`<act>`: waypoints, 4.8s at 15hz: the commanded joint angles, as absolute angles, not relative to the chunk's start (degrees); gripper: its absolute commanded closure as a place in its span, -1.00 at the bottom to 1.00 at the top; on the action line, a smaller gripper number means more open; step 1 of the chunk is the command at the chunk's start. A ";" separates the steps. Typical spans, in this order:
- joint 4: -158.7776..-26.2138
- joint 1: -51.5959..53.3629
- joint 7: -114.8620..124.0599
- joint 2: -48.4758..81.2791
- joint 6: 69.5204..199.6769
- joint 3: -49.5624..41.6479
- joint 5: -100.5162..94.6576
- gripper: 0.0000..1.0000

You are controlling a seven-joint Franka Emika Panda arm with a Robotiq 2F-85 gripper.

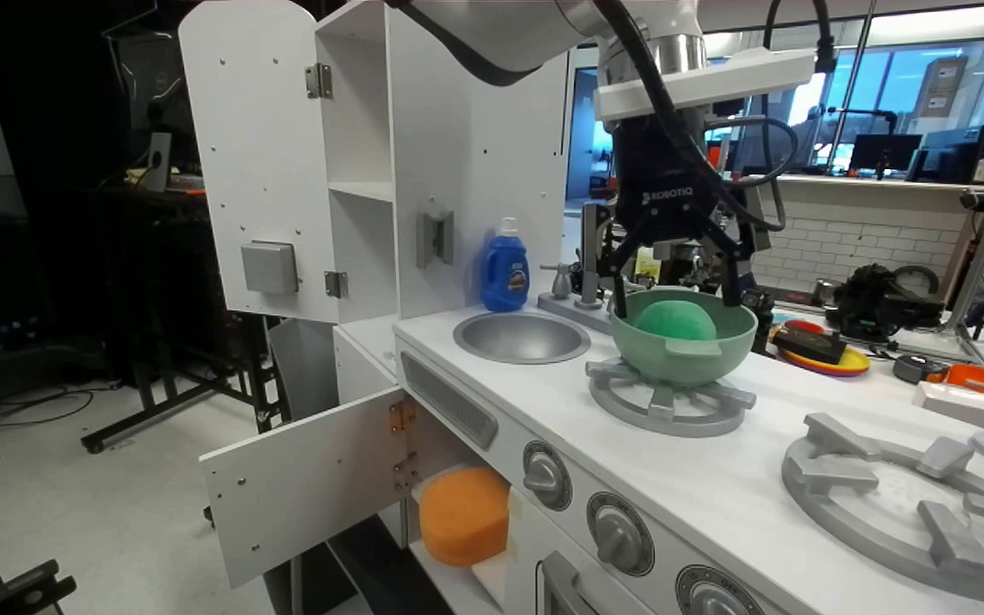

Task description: Put the orange sponge and green plushie in the top compartment of the cabinet under the sink, then close the cabinet door

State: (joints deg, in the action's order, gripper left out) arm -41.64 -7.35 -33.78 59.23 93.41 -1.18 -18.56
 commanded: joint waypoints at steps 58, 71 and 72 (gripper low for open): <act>-118.20 -5.62 -80.55 3.05 126.30 0.47 -21.07 0.92; -155.93 0.72 -49.38 -6.44 157.92 4.59 -35.11 0.92; -156.53 -0.35 -44.40 -5.23 160.74 4.71 -40.65 0.92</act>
State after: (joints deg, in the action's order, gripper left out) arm -154.98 1.70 -54.81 -7.46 153.44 3.87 -30.51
